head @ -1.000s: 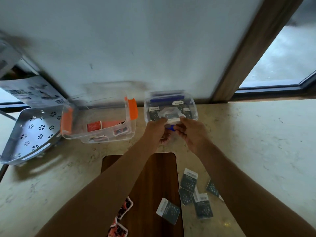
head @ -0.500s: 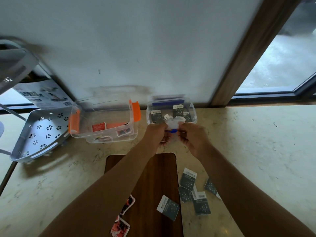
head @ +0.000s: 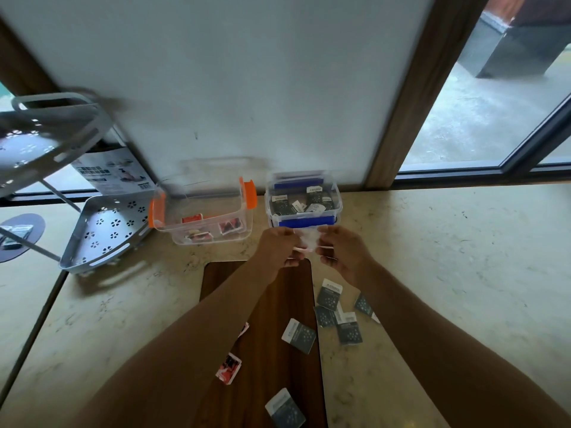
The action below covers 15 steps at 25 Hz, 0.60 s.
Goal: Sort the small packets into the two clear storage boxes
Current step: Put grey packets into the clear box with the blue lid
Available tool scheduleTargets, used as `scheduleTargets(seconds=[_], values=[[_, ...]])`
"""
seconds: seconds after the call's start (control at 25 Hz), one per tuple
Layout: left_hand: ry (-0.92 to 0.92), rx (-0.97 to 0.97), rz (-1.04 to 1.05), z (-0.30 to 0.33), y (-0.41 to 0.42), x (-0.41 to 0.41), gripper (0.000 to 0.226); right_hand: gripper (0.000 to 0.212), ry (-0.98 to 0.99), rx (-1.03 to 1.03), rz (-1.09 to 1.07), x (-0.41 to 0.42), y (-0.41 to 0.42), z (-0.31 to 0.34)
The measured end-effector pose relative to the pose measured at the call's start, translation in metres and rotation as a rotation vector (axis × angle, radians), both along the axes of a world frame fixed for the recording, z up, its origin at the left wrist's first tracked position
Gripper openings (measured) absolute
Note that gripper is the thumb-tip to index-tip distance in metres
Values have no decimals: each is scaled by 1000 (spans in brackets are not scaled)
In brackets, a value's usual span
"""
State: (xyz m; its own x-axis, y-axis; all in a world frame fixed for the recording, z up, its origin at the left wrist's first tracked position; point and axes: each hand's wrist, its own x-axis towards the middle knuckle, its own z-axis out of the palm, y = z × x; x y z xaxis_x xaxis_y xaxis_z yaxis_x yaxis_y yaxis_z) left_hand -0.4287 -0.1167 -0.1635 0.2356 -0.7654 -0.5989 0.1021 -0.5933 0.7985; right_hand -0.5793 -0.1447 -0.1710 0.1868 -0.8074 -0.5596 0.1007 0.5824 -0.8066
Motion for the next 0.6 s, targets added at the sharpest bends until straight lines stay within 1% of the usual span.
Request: scheduleTargets(seconds=[0.12, 0.2, 0.24, 0.32, 0.4, 0.44, 0.52, 0.6], values=[[74, -38, 43, 5, 0, -1, 24, 16, 22, -46, 23, 2, -4, 6], [150, -59, 34, 6, -3, 2, 28, 16, 6, -63, 39, 3, -10, 8], [171, -61, 27, 7, -7, 4, 26, 18, -4, -73, 50, 4, -14, 8], [142, -76, 27, 6, -17, 7, 16, 19, -9, -107, 77, 6, -22, 9], [45, -89, 41, 4, -29, 12, 9, 16, -5, -138, 91, 9, -30, 7], [20, -88, 40, 3, -32, 13, 8, 13, 1, -150, 99, 10, -33, 6], [51, -82, 34, -2, -33, 18, 15, 9, 38, -165, 127, 13, -36, -1], [93, -104, 15, -13, -30, 23, 31, 7, 110, -174, 168, 15, -37, -9]])
